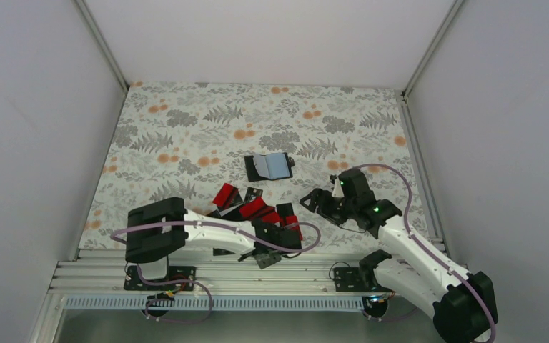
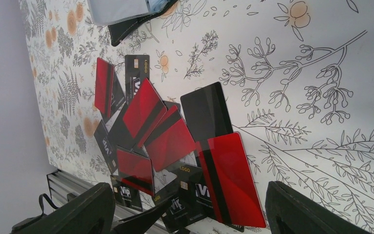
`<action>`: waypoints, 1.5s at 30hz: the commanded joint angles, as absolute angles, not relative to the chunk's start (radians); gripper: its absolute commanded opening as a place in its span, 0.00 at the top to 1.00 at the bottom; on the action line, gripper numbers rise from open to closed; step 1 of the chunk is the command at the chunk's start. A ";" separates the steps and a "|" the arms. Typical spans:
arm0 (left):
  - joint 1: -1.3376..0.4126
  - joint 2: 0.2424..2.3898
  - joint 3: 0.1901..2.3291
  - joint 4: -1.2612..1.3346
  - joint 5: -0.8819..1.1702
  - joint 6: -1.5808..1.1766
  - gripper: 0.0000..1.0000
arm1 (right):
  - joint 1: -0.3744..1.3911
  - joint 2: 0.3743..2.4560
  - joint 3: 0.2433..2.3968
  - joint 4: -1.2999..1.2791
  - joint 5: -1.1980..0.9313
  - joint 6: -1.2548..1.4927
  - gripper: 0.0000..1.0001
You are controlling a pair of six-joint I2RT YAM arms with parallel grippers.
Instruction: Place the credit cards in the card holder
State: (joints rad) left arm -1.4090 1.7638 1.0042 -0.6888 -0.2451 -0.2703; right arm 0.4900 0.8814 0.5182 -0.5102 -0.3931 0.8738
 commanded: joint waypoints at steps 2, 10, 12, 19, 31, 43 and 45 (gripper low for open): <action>-1.397 1.748 0.989 -0.637 -0.160 -0.243 0.63 | 0.501 0.885 0.521 -0.514 -0.397 0.858 0.21; -1.330 1.677 0.954 -0.582 -0.078 -0.203 0.67 | 0.500 0.898 0.522 -0.511 -0.402 0.848 0.21; -1.306 1.658 0.933 -0.561 -0.046 -0.192 0.68 | 0.501 0.898 0.526 -0.511 -0.403 0.845 0.21; -1.238 1.610 0.873 -0.495 0.033 -0.158 0.74 | 0.502 0.895 0.535 -0.513 -0.406 0.838 0.22; -1.333 1.643 0.944 -0.611 -0.110 -0.220 0.28 | 0.501 0.889 0.518 -0.511 -0.409 0.836 0.21; -1.399 1.779 0.962 -0.701 -0.326 -0.301 0.28 | 0.501 0.882 0.508 -0.511 -0.412 0.837 0.21; -1.408 1.792 0.962 -0.704 -0.331 -0.307 0.37 | 0.501 0.879 0.507 -0.514 -0.411 0.838 0.21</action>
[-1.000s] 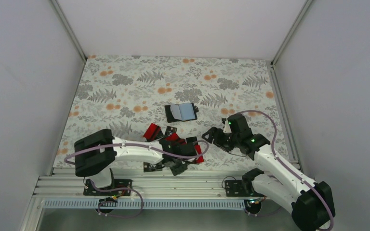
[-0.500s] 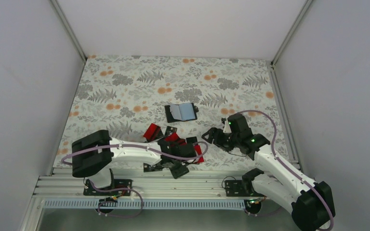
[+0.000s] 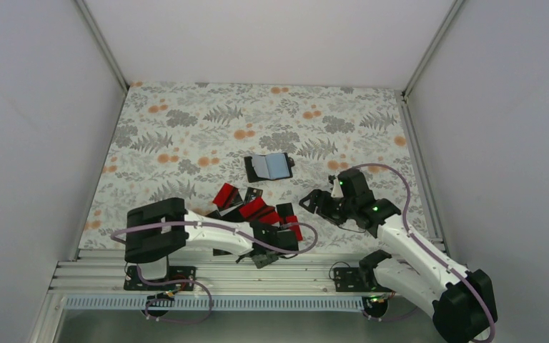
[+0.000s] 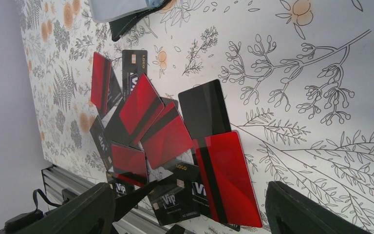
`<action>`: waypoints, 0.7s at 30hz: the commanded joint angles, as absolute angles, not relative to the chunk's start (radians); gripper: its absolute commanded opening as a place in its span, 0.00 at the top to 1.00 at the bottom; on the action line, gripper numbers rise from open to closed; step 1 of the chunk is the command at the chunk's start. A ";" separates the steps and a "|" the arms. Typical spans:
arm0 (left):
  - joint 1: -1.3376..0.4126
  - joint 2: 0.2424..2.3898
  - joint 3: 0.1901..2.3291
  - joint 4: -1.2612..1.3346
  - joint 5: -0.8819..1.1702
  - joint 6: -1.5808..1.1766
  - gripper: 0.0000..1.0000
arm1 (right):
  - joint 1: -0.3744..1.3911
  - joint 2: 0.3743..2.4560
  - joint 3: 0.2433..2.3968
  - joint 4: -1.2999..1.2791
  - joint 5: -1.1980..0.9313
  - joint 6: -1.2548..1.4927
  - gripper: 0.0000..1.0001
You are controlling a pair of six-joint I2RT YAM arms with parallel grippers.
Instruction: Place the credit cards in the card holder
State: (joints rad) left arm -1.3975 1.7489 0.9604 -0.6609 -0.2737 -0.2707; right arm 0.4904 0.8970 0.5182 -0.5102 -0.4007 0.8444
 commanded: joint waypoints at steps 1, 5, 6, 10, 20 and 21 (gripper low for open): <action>-1.414 1.797 0.961 -0.705 -0.338 -0.311 0.45 | 0.502 0.878 0.506 -0.515 -0.409 0.837 0.21; -1.435 1.804 0.962 -0.710 -0.350 -0.323 0.60 | 0.501 0.877 0.504 -0.517 -0.409 0.838 0.21; -1.438 1.805 0.962 -0.712 -0.352 -0.324 0.61 | 0.502 0.877 0.504 -0.516 -0.409 0.839 0.21; -1.443 1.795 0.967 -0.715 -0.330 -0.314 0.67 | 0.499 0.878 0.506 -0.515 -0.409 0.839 0.21; -1.422 1.713 0.991 -0.699 -0.239 -0.267 0.73 | 0.502 0.880 0.506 -0.514 -0.410 0.839 0.22; -1.416 1.704 0.988 -0.695 -0.231 -0.262 0.74 | 0.500 0.879 0.505 -0.514 -0.411 0.839 0.22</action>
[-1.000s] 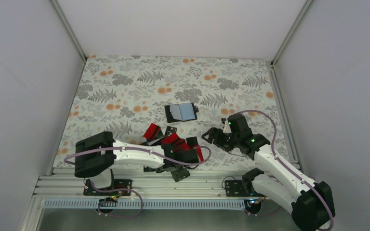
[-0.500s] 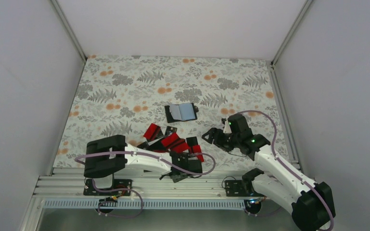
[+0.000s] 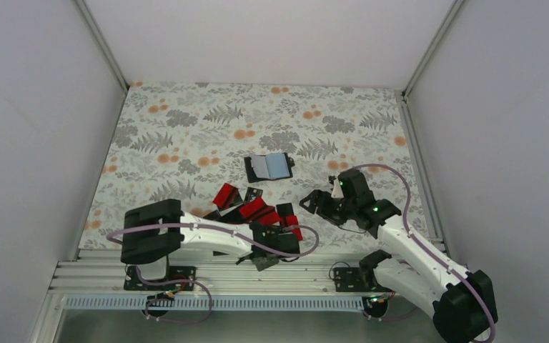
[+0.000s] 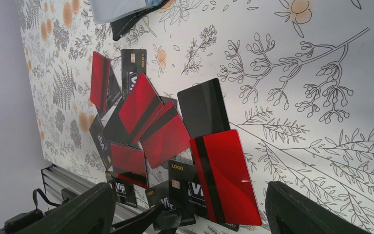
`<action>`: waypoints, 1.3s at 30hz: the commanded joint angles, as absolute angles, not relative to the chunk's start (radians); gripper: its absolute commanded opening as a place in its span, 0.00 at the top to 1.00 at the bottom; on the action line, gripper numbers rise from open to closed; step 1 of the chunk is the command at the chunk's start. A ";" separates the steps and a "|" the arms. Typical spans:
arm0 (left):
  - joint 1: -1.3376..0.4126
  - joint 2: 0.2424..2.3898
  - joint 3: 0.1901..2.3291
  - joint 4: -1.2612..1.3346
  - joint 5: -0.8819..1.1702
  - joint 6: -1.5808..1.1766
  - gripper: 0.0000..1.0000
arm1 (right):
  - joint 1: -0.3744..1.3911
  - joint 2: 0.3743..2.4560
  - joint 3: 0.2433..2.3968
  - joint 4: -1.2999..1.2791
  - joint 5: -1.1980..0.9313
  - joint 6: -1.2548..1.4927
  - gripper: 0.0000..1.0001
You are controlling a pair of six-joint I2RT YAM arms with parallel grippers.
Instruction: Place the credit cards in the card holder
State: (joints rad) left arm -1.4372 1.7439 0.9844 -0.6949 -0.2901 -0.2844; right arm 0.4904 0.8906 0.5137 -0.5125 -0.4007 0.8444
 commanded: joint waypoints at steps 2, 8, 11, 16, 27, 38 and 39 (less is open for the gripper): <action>-1.404 1.690 0.981 -0.686 -0.211 -0.252 0.76 | 0.501 0.879 0.506 -0.514 -0.412 0.839 0.21; -1.379 1.656 0.976 -0.666 -0.168 -0.223 0.76 | 0.500 0.882 0.511 -0.512 -0.419 0.834 0.21; -1.365 1.640 0.975 -0.662 -0.164 -0.213 0.77 | 0.501 0.884 0.512 -0.510 -0.420 0.833 0.21; -1.347 1.619 0.979 -0.670 -0.177 -0.201 0.79 | 0.501 0.896 0.517 -0.503 -0.424 0.829 0.22; -1.385 1.628 0.945 -0.705 -0.227 -0.248 0.33 | 0.501 0.912 0.499 -0.484 -0.431 0.826 0.21; -1.394 1.782 0.971 -0.722 -0.299 -0.283 0.35 | 0.501 0.904 0.502 -0.496 -0.437 0.824 0.21; -1.394 1.794 0.976 -0.728 -0.310 -0.289 0.36 | 0.501 0.903 0.502 -0.497 -0.437 0.824 0.21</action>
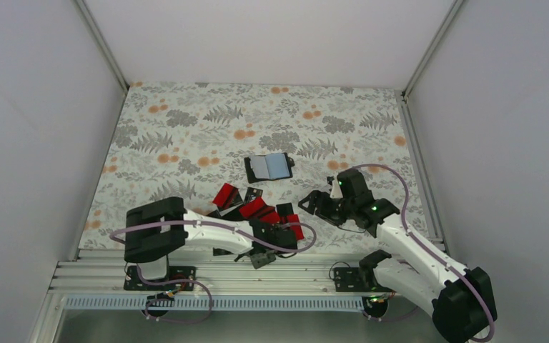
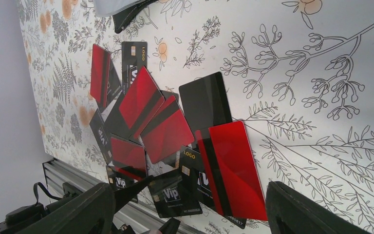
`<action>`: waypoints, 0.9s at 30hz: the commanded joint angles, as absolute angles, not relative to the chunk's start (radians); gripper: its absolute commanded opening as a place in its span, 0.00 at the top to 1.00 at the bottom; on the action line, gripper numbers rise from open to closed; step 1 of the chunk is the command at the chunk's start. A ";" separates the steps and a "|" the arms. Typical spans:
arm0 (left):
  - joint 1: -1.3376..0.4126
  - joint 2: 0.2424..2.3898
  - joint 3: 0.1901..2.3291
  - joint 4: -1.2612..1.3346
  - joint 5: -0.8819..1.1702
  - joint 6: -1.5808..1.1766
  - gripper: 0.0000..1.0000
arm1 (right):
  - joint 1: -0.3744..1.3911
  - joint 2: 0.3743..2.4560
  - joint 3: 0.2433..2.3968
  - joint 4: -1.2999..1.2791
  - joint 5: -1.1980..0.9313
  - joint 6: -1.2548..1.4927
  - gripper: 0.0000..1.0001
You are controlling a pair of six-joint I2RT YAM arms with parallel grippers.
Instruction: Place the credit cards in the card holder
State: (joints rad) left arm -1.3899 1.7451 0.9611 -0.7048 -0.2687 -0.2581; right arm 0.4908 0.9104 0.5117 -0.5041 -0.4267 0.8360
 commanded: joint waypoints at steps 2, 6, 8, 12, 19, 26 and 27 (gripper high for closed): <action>-1.396 1.822 0.986 -0.747 -0.333 -0.304 0.38 | 0.501 0.899 0.500 -0.496 -0.437 0.824 0.21; -1.405 1.852 0.998 -0.772 -0.355 -0.317 0.53 | 0.501 0.899 0.499 -0.497 -0.439 0.822 0.21; -1.414 1.856 1.001 -0.781 -0.361 -0.319 0.62 | 0.501 0.901 0.499 -0.497 -0.439 0.819 0.21; -1.418 1.845 1.007 -0.796 -0.350 -0.304 0.70 | 0.500 0.906 0.498 -0.489 -0.443 0.820 0.21; -1.410 1.788 1.033 -0.784 -0.274 -0.260 0.74 | 0.501 0.902 0.499 -0.489 -0.442 0.819 0.21; -1.364 1.723 1.030 -0.770 -0.226 -0.227 0.82 | 0.500 0.897 0.500 -0.490 -0.440 0.816 0.21; -1.359 1.716 1.029 -0.771 -0.223 -0.222 0.83 | 0.500 0.899 0.500 -0.489 -0.440 0.816 0.21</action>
